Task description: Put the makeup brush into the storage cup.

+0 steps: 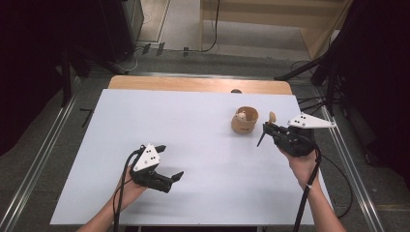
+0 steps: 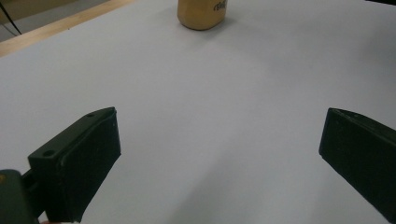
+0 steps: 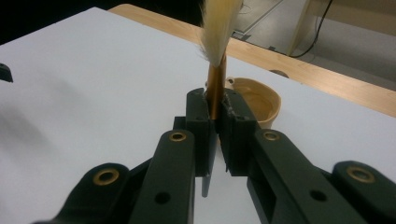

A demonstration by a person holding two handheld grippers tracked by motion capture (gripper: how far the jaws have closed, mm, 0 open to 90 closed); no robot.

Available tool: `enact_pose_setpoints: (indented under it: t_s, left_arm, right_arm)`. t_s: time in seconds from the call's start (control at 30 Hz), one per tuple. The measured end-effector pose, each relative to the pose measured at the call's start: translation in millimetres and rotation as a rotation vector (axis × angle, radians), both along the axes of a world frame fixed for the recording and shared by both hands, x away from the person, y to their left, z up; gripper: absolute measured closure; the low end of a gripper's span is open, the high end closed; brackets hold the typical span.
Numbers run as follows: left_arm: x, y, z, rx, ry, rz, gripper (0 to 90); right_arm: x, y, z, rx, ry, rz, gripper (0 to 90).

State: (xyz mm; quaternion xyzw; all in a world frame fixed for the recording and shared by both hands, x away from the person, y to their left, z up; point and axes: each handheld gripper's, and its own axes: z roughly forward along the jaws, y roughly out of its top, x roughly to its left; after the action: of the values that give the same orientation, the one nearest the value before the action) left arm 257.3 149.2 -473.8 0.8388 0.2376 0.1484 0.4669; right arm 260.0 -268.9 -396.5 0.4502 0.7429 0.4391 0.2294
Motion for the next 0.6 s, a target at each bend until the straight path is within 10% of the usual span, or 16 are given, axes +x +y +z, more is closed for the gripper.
enact_pose_setpoints:
  t_s: [0.6]
  left_arm:
    - [-0.3,-0.5,0.3,-0.009,-0.001,0.004,0.0]
  right_arm:
    - [17.0,0.8,18.4,0.0,0.008,-0.016,84.2]
